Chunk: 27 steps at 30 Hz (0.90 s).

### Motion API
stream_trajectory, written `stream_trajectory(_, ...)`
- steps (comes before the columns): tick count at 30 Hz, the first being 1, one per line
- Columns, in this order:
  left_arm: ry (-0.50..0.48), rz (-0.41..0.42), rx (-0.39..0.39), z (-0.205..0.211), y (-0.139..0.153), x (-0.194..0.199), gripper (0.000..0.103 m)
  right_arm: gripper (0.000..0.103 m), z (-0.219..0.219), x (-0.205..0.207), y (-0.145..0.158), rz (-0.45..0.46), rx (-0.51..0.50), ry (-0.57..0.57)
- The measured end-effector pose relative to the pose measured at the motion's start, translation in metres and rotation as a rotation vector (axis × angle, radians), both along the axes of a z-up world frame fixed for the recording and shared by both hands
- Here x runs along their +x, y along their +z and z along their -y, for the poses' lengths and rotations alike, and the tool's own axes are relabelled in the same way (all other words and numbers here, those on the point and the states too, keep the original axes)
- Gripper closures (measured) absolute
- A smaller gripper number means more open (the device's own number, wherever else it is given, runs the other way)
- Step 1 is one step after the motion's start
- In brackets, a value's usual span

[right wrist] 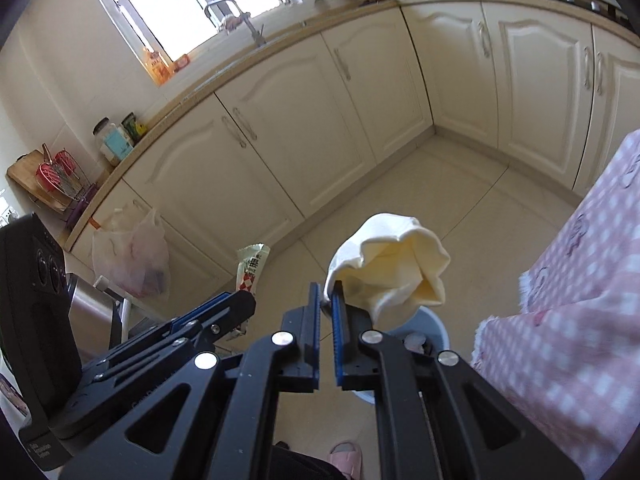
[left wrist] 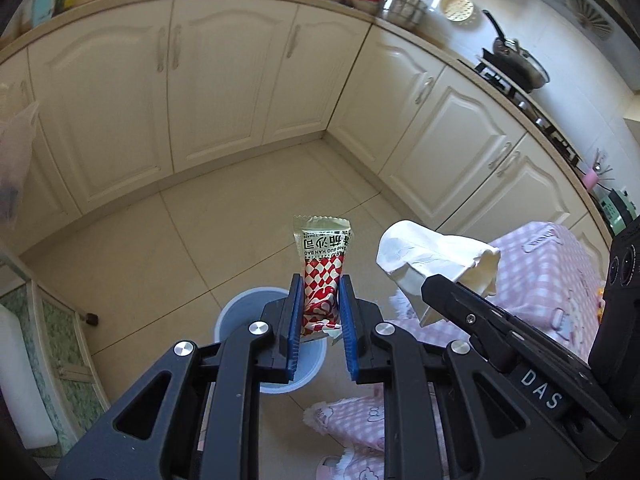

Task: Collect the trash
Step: 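Carry both items over the blue bin and open the right tool to drop the tissue, then lower the checkered packet into the blue bin and open the left tool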

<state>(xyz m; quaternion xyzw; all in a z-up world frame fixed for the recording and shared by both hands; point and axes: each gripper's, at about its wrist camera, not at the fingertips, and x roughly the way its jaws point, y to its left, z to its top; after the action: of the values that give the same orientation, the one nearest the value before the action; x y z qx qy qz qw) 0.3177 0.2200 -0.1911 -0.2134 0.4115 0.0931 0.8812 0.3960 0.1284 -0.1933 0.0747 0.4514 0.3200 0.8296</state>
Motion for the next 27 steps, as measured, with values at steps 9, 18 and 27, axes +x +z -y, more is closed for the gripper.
stream_trajectory(9,0.028,-0.058,-0.025,-0.021,-0.030,0.010,0.087,0.092,-0.028,0.028,-0.033,-0.071,-0.002,0.008)
stream_trajectory(18,0.014,-0.075,-0.033,-0.018,-0.040,0.019,0.087,0.081,-0.023,0.039,-0.047,-0.077,-0.015,-0.025)
stream_trajectory(27,-0.005,-0.090,-0.033,-0.017,-0.046,0.023,0.086,0.080,-0.014,0.036,-0.046,-0.059,-0.034,-0.043)
